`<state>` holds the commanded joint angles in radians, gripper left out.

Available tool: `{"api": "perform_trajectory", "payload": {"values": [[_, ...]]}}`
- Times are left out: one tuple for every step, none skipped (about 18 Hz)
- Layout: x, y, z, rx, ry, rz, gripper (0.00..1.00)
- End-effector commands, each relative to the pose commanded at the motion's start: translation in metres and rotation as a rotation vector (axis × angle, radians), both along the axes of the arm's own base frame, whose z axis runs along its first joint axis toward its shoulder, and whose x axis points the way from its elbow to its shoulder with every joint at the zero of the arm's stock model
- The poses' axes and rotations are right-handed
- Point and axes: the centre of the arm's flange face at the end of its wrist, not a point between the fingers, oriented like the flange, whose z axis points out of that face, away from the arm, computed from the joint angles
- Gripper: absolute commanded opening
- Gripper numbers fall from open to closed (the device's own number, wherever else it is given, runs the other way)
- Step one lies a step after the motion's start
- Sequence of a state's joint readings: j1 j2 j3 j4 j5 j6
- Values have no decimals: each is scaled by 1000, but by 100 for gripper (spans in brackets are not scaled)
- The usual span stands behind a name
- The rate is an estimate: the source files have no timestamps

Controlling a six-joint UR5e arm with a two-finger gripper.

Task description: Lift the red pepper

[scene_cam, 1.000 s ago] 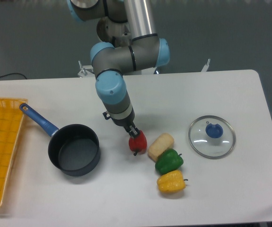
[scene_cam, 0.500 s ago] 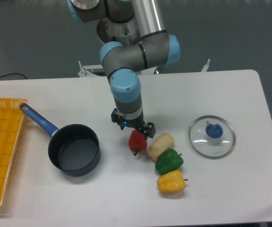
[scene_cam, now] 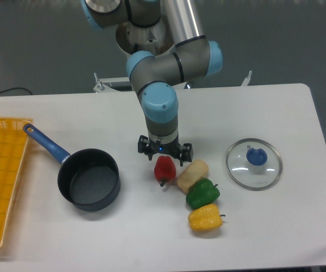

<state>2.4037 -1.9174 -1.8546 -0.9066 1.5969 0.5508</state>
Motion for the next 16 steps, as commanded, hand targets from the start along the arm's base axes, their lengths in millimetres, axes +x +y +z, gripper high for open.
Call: {"api": "perform_trajectory", "payload": {"values": [[0,1,-3,-2,0,9,99],[0,2,-5,-3,-1,11,99],[1,3,-7,-4,-2,11,99],[-1,3,-8,-5,-4,12,99],[0,3,-9,-7,-4,11,99],[0,3,-11,-10,-7,11,99],[1,4,-14,-13,-10,9,99],[1,4,-16,-16,-12,9,99],[0,4,-19,-18,-14,11,99],[0,5,-20,-14,-9,11,99],[0,6,-22,-14,-7,9,99],[2,8,-26,-18,-9,5,99],[2,9,-28,-21,-12,3,99],[3,10,-28,-22,-13,2,99],[2,10,-29,-22,-13,2,99],[2,10,-31,-24,-15,2,99]]}}
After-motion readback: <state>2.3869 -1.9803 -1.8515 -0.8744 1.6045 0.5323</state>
